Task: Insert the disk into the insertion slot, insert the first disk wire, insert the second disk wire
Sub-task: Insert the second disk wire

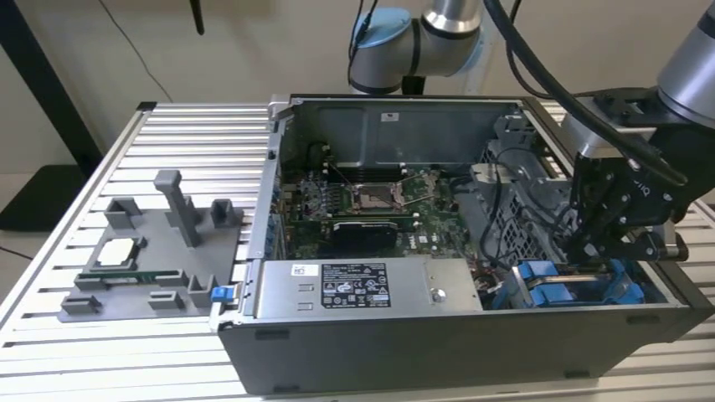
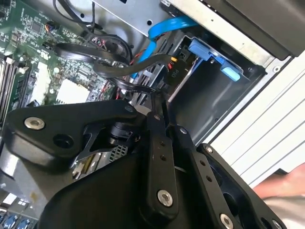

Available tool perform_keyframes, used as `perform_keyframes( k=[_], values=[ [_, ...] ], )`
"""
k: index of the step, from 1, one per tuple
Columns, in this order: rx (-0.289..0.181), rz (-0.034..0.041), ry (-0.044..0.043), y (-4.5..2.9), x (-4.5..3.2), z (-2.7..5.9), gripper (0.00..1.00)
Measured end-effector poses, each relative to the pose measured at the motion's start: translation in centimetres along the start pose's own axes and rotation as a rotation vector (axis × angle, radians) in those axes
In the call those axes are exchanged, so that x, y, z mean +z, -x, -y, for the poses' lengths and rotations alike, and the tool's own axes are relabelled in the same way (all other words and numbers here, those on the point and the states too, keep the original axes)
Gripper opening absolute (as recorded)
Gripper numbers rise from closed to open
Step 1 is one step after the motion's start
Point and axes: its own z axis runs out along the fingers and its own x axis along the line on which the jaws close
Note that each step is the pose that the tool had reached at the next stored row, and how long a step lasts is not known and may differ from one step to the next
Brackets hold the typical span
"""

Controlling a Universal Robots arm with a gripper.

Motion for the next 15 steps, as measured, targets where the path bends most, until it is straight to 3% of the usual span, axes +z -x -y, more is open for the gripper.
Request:
perform_keyframes(
  k=[7, 15],
  values=[
    [-0.002, 0.0006, -0.0197, -0.07, 0.28, -0.01, 0.00],
    [-0.002, 0.0010, -0.0263, -0.08, 0.44, -0.23, 0.00]
  ],
)
